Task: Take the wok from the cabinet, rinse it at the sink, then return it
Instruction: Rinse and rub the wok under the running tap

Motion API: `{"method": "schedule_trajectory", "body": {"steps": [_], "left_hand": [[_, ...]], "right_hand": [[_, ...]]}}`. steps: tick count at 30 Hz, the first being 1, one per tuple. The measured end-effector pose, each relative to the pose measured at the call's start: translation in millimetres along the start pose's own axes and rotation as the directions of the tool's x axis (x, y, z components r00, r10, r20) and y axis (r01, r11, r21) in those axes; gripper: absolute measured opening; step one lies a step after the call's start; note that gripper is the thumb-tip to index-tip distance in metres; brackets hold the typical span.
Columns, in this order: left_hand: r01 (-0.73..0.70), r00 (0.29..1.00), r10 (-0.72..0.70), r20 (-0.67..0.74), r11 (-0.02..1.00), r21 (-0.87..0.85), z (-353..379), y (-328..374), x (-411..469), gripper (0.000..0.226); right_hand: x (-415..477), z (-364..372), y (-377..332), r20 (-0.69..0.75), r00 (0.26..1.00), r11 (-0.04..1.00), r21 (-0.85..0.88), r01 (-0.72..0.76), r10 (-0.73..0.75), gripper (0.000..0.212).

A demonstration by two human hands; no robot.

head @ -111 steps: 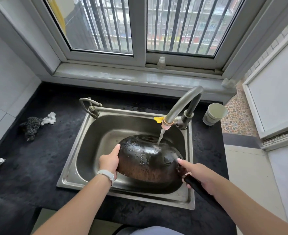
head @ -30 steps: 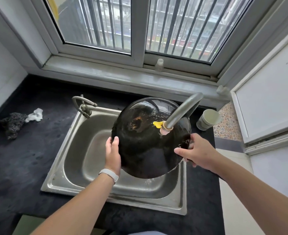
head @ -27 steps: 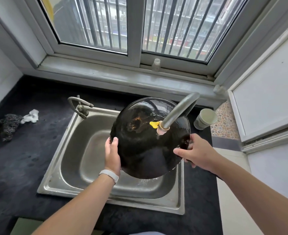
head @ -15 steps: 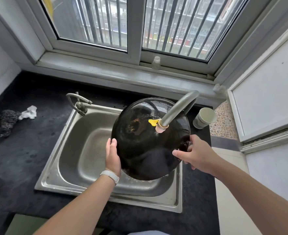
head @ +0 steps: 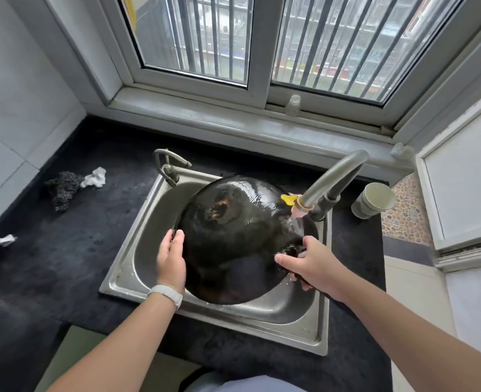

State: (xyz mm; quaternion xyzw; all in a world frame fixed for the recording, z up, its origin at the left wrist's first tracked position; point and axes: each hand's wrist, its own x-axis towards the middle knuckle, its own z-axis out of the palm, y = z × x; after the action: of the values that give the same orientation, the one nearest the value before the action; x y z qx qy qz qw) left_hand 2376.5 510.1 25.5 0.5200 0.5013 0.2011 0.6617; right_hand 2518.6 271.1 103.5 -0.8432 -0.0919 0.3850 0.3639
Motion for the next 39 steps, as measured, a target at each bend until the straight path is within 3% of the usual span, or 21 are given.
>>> {"method": "schedule_trajectory", "body": {"steps": [8, 16, 20, 25, 28, 34, 39], "left_hand": [[-0.061, 0.996, 0.069, -0.052, 0.989, 0.137, -36.7, 14.2, 0.6, 0.045], [-0.168, 0.986, 0.168, 0.012, 0.983, 0.075, -57.1, 28.7, 12.4, 0.028], [-0.175, 0.980, 0.171, 0.107, 0.984, 0.030, -69.6, 24.8, 31.2, 0.036], [-0.105, 0.970, 0.100, 0.222, 0.994, 0.010, -71.8, 25.4, 55.0, 0.051], [-0.047, 0.953, 0.062, 0.296, 0.997, -0.058, -66.4, 26.0, 64.9, 0.055], [-0.030, 0.946, 0.007, 0.325, 0.997, 0.065, -64.2, 20.2, 72.9, 0.061], [-0.192, 0.914, 0.080, 0.398, 0.949, 0.250, -52.7, 18.5, 69.5, 0.048]], "right_hand": [[-5.1, 36.2, -7.5, 0.068, 0.997, 0.988, 0.148, -0.040, 0.030, 0.021], [-7.9, 52.7, 15.0, 0.194, 0.957, 0.912, 0.311, -0.267, 0.214, 0.052], [-13.8, 55.0, 18.5, 0.244, 0.937, 0.893, 0.316, -0.321, 0.250, 0.050], [-25.6, 52.1, 23.0, 0.269, 0.924, 0.902, 0.263, -0.343, 0.273, 0.063], [-32.1, 50.0, 26.1, 0.276, 0.925, 0.891, 0.300, -0.342, 0.262, 0.057], [-37.3, 46.7, 33.9, 0.276, 0.923, 0.877, 0.327, -0.352, 0.267, 0.053], [-35.7, 43.9, 40.2, 0.298, 0.904, 0.825, 0.390, -0.409, 0.307, 0.048]]}}
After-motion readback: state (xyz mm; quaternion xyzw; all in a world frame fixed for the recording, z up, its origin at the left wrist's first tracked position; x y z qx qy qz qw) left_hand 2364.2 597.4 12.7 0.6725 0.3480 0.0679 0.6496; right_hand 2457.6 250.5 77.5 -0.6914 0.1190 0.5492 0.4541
